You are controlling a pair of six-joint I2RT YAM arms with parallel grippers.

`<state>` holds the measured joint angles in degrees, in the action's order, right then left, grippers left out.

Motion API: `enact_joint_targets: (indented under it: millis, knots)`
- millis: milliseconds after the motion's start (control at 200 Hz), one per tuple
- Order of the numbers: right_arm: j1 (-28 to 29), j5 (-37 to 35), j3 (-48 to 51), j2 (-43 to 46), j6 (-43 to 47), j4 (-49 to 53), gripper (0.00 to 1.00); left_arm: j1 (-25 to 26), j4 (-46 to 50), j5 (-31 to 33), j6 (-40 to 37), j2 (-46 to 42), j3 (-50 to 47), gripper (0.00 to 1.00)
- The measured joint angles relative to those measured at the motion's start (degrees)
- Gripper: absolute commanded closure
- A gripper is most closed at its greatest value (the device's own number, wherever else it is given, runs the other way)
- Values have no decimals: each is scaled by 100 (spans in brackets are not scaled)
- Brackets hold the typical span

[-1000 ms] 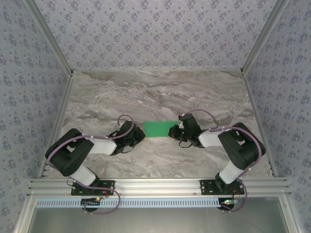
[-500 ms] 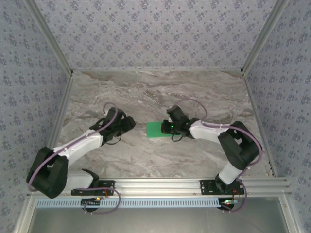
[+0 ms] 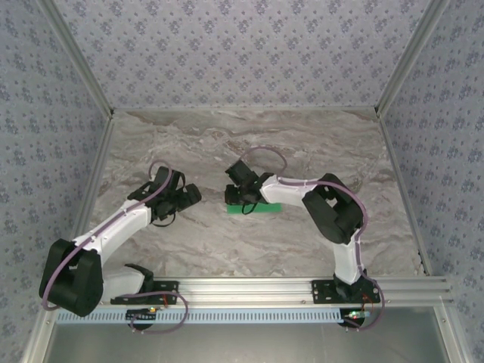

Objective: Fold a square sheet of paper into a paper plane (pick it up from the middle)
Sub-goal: Rotate the square sheet of paper at the center of the table.

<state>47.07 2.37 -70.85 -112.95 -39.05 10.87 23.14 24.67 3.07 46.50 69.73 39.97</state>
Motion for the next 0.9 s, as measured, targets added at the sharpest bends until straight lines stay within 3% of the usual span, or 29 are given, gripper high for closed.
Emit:
enact_joint_targets:
  millis: [275, 420, 645, 899]
  knots:
    - [407, 326, 844, 562, 1086, 50, 74, -26, 44, -153, -236, 39, 0, 1]
    - [245, 479, 1746, 1460, 1432, 409, 61, -26, 20, -387, -348, 160, 0, 1]
    - [-533, -210, 2162, 2535, 911, 955, 47, -17, -181, -785, -385, 350, 0, 1]
    - [-1054, -710, 1862, 1941, 136, 927, 49, 146, -636, -1311, -299, 474, -50, 1]
